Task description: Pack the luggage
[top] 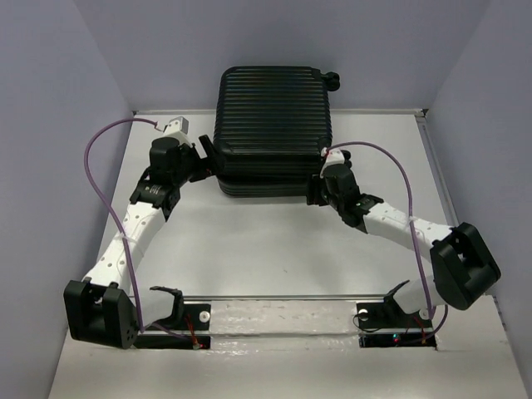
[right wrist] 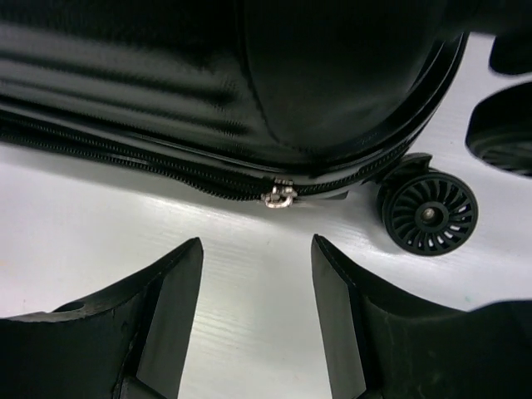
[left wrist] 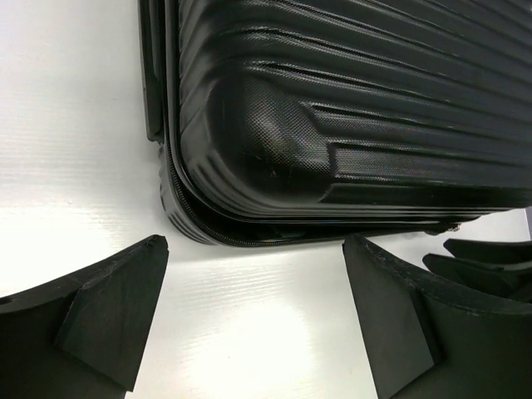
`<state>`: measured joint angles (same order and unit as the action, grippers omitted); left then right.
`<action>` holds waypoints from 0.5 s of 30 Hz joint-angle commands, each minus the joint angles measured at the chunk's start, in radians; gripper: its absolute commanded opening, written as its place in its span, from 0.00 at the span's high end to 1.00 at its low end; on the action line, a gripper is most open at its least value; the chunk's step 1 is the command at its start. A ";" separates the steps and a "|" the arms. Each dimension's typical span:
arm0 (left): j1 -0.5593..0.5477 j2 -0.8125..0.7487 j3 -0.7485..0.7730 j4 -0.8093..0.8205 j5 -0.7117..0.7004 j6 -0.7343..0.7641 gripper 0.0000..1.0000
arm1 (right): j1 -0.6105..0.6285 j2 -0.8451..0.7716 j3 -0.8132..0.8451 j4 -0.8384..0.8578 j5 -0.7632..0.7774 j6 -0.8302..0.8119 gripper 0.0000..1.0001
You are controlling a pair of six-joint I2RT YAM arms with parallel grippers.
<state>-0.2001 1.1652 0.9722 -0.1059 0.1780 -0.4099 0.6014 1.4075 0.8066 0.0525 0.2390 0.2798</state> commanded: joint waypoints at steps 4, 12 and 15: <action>0.010 -0.007 0.013 0.051 0.043 0.022 0.01 | -0.008 0.067 0.109 0.039 0.071 -0.031 0.45; 0.010 0.005 0.011 0.057 0.058 0.025 0.01 | -0.017 0.127 0.135 0.082 0.134 -0.042 0.52; 0.011 0.005 0.010 0.058 0.057 0.026 0.01 | -0.017 0.120 0.123 0.105 0.163 -0.047 0.58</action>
<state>-0.1944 1.1717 0.9722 -0.0944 0.2142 -0.4038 0.5934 1.5223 0.8902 0.0536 0.3325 0.2565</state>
